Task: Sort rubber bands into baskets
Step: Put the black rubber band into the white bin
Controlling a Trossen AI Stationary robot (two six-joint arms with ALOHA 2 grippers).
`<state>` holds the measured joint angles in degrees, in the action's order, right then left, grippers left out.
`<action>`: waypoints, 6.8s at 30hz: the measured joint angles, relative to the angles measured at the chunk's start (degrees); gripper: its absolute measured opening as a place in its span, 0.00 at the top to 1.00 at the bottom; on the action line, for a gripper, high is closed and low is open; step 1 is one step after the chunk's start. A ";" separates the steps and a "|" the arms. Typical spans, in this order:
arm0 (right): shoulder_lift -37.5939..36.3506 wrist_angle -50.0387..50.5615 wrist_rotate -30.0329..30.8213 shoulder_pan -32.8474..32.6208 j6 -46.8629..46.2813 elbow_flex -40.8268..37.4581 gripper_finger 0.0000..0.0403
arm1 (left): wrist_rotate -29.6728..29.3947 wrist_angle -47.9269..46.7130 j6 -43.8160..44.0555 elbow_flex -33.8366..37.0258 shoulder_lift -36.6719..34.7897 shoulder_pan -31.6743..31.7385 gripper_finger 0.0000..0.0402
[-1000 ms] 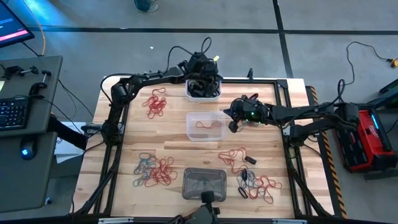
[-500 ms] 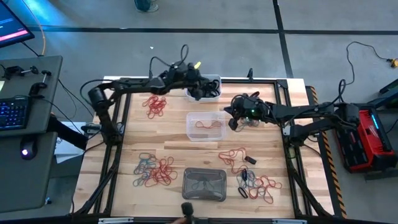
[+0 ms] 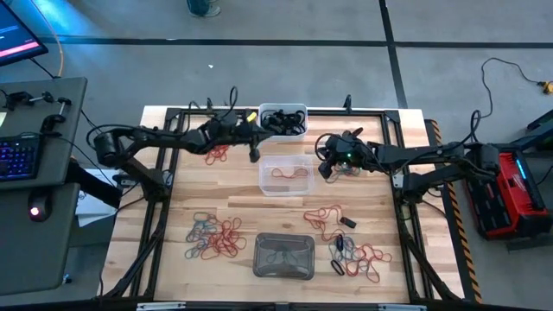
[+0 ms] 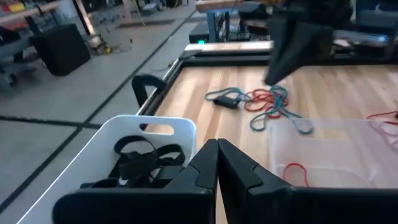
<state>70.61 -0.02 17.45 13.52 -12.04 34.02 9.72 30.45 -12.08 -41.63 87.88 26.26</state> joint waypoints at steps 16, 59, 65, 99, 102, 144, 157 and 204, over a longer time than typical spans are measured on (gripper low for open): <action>0.02 17.74 8.52 8.37 -24.36 0.00 0.71 | -1.81 23.59 7.39 19.33 -0.75 -1.31 1.00; 16.50 5.05 0.96 18.01 -21.87 0.00 0.97 | -2.64 23.28 5.89 19.35 -0.68 -1.31 1.00; 14.93 2.30 -1.09 17.82 -19.38 0.00 0.99 | -2.64 23.11 5.91 19.35 -0.68 -1.31 1.00; 20.14 4.74 4.95 18.45 -22.30 0.12 0.76 | -2.64 22.91 6.04 19.33 -0.68 -1.29 1.00; 19.82 4.40 6.37 17.14 -21.66 0.09 0.82 | -2.64 22.93 6.04 19.33 -0.68 -1.29 1.00; 21.10 12.36 -5.77 21.35 -6.95 8.17 0.58 | -2.62 21.71 6.96 19.33 -0.66 -1.28 1.00; 23.70 11.11 -2.69 19.04 -6.55 9.42 0.93 | -2.62 21.69 6.52 19.33 -0.68 -1.28 1.00; 26.97 19.21 -11.70 23.62 -3.36 14.88 0.63 | -2.60 21.20 6.94 19.33 -0.66 -1.31 1.00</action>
<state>97.58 19.19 5.75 37.14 -15.40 48.90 7.11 51.66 -5.15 -22.31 87.22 24.95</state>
